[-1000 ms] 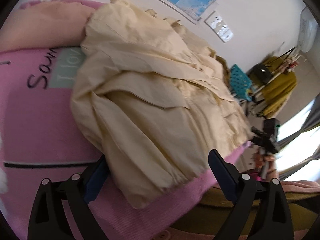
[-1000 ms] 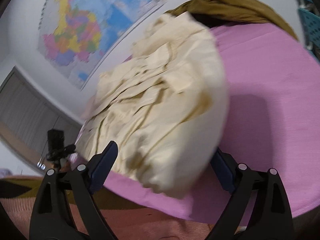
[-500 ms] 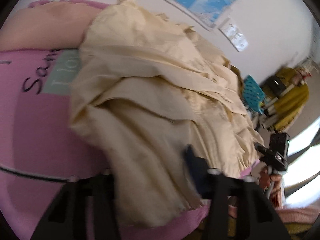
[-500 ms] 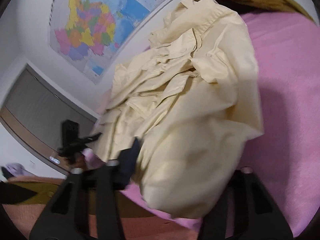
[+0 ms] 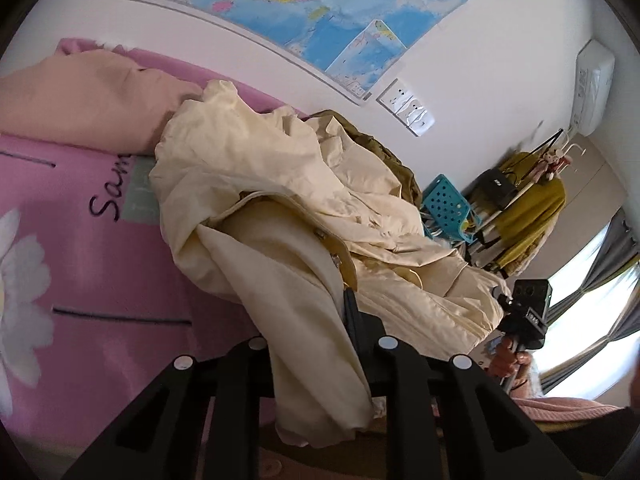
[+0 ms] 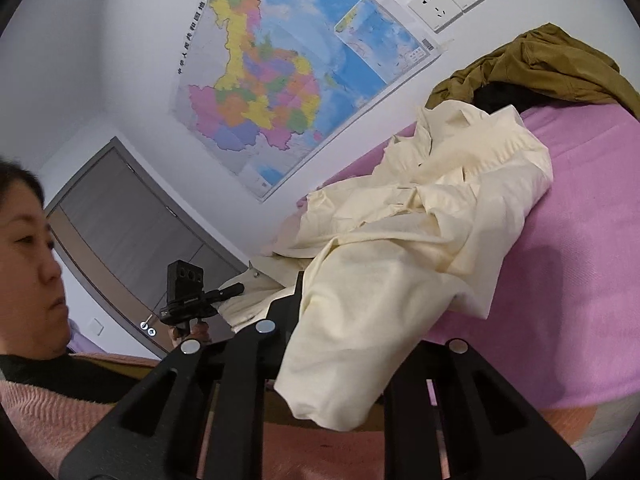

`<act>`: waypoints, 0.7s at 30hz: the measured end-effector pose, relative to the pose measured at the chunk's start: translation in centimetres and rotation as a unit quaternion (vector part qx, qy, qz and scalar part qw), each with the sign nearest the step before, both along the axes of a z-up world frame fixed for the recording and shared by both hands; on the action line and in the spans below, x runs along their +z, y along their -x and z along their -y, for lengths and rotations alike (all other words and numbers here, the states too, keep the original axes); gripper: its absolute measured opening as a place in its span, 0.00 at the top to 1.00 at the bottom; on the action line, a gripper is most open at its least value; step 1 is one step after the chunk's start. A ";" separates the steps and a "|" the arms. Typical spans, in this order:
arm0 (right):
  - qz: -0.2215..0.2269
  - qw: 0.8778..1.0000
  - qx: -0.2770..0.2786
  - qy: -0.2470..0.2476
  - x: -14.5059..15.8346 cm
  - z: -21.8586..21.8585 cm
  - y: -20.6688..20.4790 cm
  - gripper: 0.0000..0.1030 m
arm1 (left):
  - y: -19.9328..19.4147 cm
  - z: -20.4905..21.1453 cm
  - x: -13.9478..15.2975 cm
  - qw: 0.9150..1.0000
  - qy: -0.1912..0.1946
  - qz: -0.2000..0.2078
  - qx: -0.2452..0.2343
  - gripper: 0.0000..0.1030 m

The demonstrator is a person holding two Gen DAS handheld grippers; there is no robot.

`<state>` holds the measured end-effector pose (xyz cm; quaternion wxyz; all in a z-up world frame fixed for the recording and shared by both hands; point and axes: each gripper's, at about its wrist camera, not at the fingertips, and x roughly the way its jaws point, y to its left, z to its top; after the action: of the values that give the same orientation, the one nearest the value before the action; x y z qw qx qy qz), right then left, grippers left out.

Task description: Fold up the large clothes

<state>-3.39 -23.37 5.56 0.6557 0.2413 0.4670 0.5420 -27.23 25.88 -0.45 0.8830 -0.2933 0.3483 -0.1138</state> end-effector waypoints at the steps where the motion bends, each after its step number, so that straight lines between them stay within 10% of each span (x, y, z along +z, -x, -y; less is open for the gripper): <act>1: -0.001 1.000 0.000 0.001 0.0 0.1 0.2 0.85 | 0.1 0.0 -0.2 1.000 0.001 -0.003 0.001 0.83; 9: -0.008 0.999 -0.029 -0.024 1.4 -1.5 -1.7 0.85 | -1.5 -1.3 0.6 0.999 0.031 -0.013 0.004 0.83; 21: -0.004 0.998 -0.056 -0.038 3.8 -5.3 -9.3 0.84 | -7.9 -2.3 6.9 0.999 -0.040 -0.023 0.006 0.81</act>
<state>5.88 -18.11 9.39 0.6735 0.2939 0.4341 0.5212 -19.37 28.19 6.40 0.8865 -0.2622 0.3713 -0.0874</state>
